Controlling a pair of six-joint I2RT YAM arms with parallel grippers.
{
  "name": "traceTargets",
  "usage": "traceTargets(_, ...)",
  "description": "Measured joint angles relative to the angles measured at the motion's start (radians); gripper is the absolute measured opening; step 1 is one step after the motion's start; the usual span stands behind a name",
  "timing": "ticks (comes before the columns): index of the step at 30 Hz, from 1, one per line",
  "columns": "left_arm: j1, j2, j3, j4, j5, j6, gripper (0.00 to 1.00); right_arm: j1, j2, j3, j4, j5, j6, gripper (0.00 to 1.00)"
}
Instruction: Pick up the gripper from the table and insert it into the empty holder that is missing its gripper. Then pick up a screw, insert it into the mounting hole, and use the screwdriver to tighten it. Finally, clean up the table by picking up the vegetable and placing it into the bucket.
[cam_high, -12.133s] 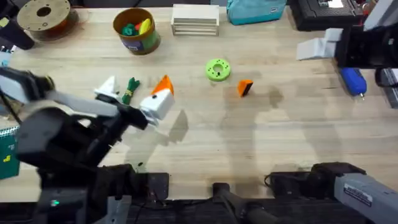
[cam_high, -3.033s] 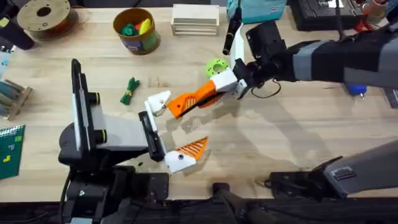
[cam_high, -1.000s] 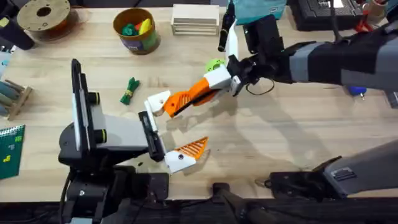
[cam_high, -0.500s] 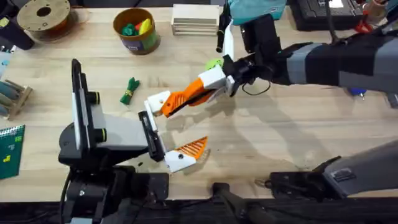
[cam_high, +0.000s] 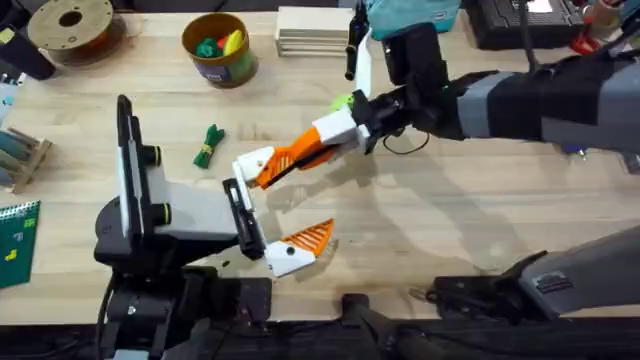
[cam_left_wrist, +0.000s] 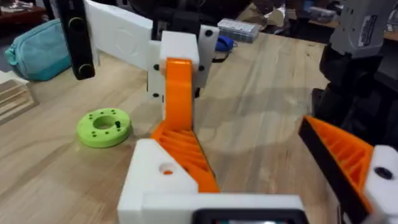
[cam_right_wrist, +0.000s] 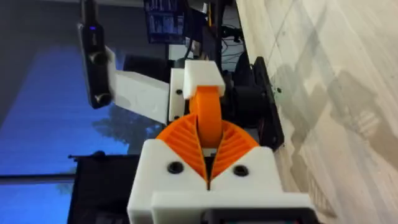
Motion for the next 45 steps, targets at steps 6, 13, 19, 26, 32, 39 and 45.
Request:
traceTargets(6,0.009,0.000,0.000,0.003,-0.026,-0.014,0.986,0.027,-0.006,-0.008,0.085,0.054,0.042,0.007)
traceTargets(13,0.021,0.000,0.000,0.007,-0.064,-0.022,0.986,0.049,-0.014,-0.009,0.153,0.142,0.132,0.006)
traceTargets(19,0.021,0.000,0.000,0.008,-0.069,-0.033,0.985,0.051,-0.020,-0.009,0.157,0.178,0.166,0.006)
traceTargets(26,0.021,0.002,0.000,0.008,-0.067,-0.048,0.985,0.051,-0.020,-0.009,0.159,0.191,0.184,0.006)
traceTargets(32,0.020,0.002,0.000,0.006,-0.053,-0.054,0.985,0.051,-0.055,-0.038,0.159,0.217,0.192,0.006)
traceTargets(39,0.006,0.002,0.000,0.003,-0.026,-0.046,0.985,0.056,-0.146,-0.185,0.353,0.292,0.267,0.006)
traceTargets(45,0.011,0.002,0.000,0.005,-0.048,-0.057,0.986,0.087,-0.147,-0.221,0.449,0.382,0.349,0.006)
